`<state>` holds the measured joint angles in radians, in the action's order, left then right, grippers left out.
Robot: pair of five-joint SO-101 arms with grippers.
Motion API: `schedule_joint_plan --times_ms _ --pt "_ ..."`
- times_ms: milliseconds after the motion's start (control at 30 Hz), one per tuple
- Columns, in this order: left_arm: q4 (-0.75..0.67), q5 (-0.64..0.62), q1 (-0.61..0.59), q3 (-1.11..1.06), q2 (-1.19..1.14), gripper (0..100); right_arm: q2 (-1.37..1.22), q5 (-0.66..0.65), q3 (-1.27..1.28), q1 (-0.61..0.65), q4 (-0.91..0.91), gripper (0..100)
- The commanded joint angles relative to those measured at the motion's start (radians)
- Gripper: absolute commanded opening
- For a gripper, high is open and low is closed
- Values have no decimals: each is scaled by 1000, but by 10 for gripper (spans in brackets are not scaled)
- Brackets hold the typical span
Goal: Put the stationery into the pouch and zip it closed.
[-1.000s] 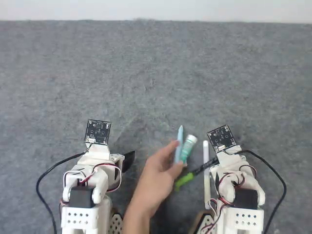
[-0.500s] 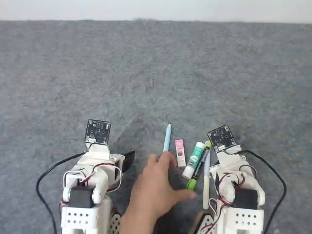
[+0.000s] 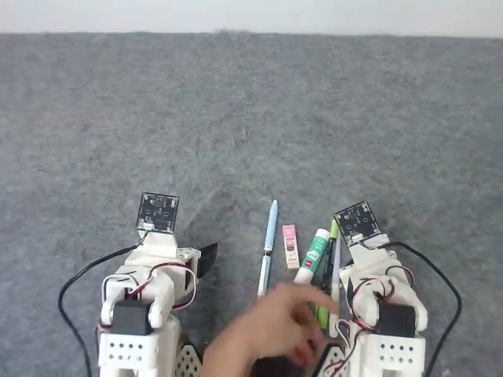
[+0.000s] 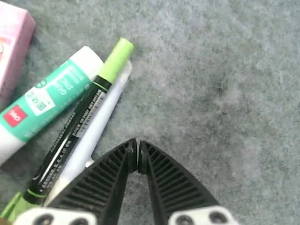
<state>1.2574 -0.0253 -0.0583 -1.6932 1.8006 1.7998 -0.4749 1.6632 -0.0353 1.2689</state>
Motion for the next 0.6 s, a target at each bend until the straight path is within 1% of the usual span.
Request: schedule_joint_plan --times_ms 0,233,567 --pt "5 -14 -6 8 21 306 13 -15 20 -4 7 15" --pt "5 -14 -8 8 21 306 13 -15 20 21 7 15" --pt "5 -14 -8 8 21 306 13 -15 20 24 7 15"
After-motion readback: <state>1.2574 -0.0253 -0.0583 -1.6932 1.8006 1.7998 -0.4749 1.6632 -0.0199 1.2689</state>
